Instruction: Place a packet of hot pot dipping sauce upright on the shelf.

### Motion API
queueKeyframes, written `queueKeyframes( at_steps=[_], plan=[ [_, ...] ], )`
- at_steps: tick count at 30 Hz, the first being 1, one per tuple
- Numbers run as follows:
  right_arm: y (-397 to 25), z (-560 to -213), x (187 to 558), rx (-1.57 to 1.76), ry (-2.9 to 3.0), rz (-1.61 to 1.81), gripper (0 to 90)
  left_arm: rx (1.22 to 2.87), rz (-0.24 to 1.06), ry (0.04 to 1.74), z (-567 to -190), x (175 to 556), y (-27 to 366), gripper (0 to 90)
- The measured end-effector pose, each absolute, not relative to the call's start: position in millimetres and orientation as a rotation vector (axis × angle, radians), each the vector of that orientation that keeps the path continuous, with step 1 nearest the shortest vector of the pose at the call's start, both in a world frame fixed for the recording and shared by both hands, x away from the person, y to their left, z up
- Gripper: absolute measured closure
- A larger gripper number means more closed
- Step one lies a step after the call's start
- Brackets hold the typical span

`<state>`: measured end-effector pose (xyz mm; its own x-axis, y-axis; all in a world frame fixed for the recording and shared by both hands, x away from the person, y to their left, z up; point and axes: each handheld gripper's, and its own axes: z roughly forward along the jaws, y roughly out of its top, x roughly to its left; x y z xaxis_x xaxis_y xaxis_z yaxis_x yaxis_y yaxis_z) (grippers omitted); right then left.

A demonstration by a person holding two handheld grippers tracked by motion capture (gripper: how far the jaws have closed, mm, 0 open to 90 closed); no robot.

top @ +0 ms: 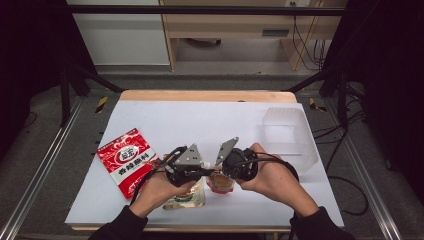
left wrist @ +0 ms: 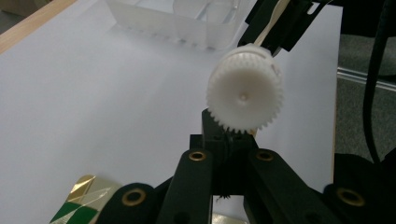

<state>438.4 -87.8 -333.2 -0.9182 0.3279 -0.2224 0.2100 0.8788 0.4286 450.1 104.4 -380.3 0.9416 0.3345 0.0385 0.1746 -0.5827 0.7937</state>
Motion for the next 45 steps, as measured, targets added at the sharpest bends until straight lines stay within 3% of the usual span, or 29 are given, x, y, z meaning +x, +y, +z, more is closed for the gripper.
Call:
queueKeyframes(
  at_steps=[3, 8, 16, 21, 31, 45],
  plan=[
    [-90.4, -329.3, 440.4, 0.405, 2.771, 0.584, 90.0, 2.131, 0.223, 0.391, -378.9, 451.5, 108.8, 81.2],
    [-99.7, -319.2, 445.1, 0.361, 2.778, 0.592, 90.0, 2.069, 0.260, 0.436, -377.2, 450.4, 122.9, 48.1],
    [-121.7, -299.6, 456.7, 0.369, 2.773, 0.624, 90.0, 2.068, 0.276, 0.474, -387.8, 441.4, 152.6, 28.1],
    [-134.3, -290.6, 462.2, 0.337, 2.748, 0.665, 90.0, 2.050, 0.285, 0.515, -407.8, 425.2, 181.2, 25.7],
    [-147.9, -267.8, 476.4, 0.351, 2.701, 0.677, 90.0, 2.101, 0.378, 0.638, -420.7, 418.3, 206.1, 11.1],
    [-183.1, -244.0, 487.4, 0.359, 2.610, 0.695, 90.0, 2.061, 0.418, 0.746, -433.6, 417.5, 244.9, 10.8]
  ],
)
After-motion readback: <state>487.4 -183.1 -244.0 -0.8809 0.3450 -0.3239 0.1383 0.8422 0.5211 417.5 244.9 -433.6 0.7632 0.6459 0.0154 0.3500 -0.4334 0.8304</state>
